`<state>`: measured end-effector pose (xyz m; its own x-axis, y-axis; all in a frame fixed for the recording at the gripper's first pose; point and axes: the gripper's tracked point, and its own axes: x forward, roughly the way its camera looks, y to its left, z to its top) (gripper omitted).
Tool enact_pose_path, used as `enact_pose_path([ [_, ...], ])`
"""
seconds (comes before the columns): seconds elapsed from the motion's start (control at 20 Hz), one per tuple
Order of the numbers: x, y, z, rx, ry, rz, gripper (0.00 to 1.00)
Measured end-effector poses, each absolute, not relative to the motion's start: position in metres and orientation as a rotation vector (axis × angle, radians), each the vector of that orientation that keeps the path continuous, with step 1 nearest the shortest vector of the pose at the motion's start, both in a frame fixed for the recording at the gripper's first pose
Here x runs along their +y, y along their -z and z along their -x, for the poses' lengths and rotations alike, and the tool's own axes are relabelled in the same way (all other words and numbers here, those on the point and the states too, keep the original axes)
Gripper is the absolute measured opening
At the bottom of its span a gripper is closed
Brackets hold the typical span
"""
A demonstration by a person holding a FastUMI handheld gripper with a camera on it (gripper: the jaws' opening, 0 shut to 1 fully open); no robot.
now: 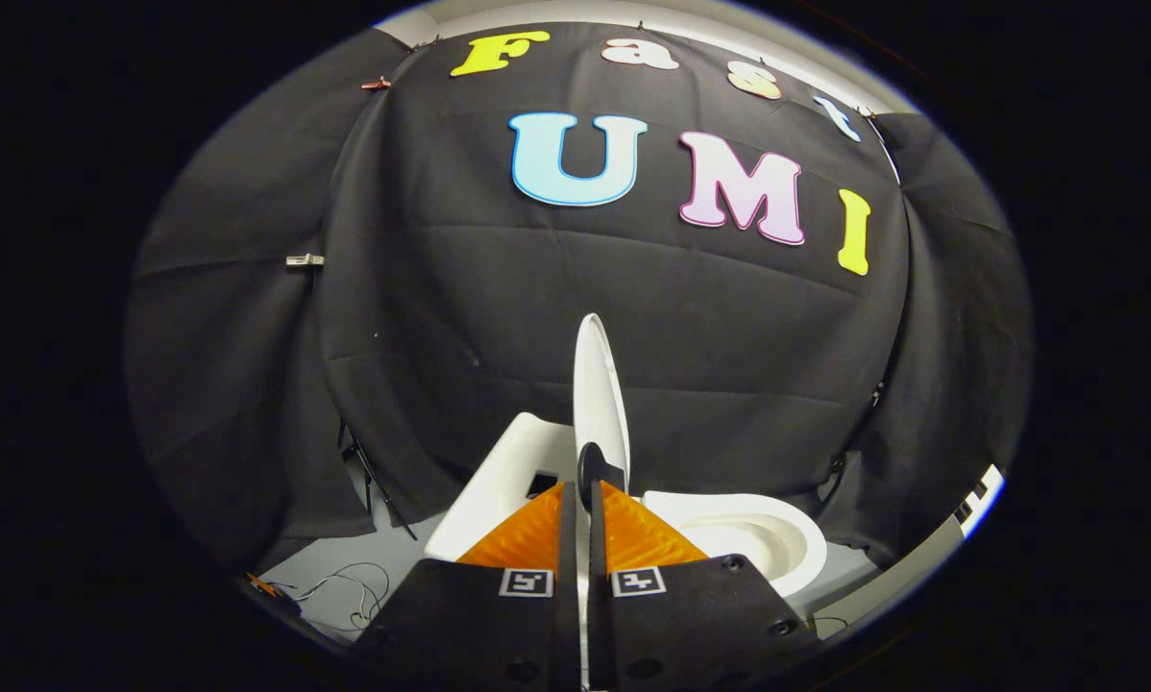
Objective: Open the toilet lid.
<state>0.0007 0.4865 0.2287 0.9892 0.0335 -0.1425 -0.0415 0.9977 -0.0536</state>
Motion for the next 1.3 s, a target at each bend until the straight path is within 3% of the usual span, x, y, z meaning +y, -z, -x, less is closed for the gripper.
enact_pose_path([
  [0.2, 0.495, -0.229, -0.002, 0.138, -0.054, 0.036, 0.09],
  [0.4, 0.49, -0.233, 0.002, 0.125, -0.055, 0.047, 0.26],
  [0.55, 0.497, -0.226, 0.003, 0.166, -0.096, 0.021, 0.52],
  [0.7, 0.493, -0.229, 0.004, 0.162, -0.107, 0.01, 0.86],
  [0.8, 0.488, -0.236, 0.002, 0.129, -0.095, 0.031, 0.9],
  [0.85, 0.488, -0.232, -0.001, 0.138, -0.101, 0.048, 1.0],
  [1.3, 0.476, -0.257, 0.014, 0.103, -0.172, -0.019, 0.99],
])
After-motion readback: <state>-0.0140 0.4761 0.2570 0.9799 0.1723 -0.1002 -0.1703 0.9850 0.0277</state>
